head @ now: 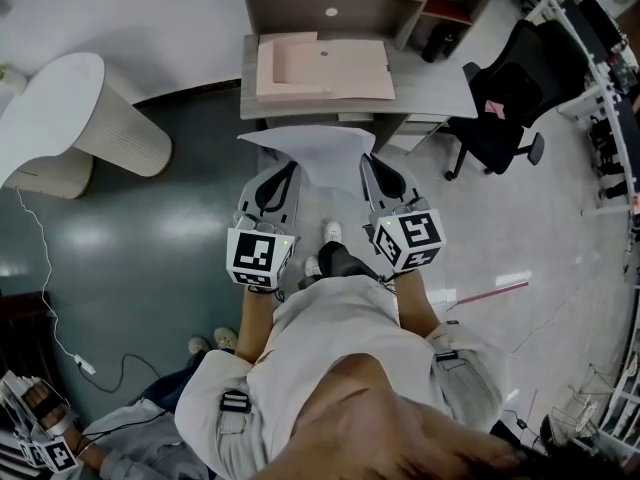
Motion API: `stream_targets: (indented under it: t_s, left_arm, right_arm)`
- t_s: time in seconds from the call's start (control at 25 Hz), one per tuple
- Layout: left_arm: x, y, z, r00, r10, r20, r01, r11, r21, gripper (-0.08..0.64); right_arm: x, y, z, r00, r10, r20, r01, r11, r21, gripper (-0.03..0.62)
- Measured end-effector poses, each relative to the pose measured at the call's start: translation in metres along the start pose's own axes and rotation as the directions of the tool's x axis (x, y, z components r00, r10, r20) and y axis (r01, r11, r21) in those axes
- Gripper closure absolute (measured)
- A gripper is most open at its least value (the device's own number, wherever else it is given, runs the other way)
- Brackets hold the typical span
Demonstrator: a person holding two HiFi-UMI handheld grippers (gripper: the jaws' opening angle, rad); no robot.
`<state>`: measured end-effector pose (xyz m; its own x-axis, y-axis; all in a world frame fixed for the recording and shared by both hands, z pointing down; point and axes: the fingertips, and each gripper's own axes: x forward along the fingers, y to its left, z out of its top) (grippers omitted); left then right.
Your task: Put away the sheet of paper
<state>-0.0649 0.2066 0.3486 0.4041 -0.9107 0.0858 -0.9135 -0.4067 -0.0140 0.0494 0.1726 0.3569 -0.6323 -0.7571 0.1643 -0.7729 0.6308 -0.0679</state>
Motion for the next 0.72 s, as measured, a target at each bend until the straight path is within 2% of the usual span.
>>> stream_targets:
  t_s: [0.28,0.72]
  left_arm:
    - [0.044,0.017,0.0,1.0,0.017,-0.021,-0.017,1.0,-0.003,0.54]
    - [0.105,0.025,0.018,0.998,0.051,-0.031,-0.05,0.998,0.035,0.54]
  right_arm:
    - [0.035,-0.034,0.006,1.0,0.02,-0.007,-0.02,1.0,0.007,0.572]
    - [0.071,-0.083,0.026,0.998,0.062,0.023,-0.063,0.998,0.017,0.572]
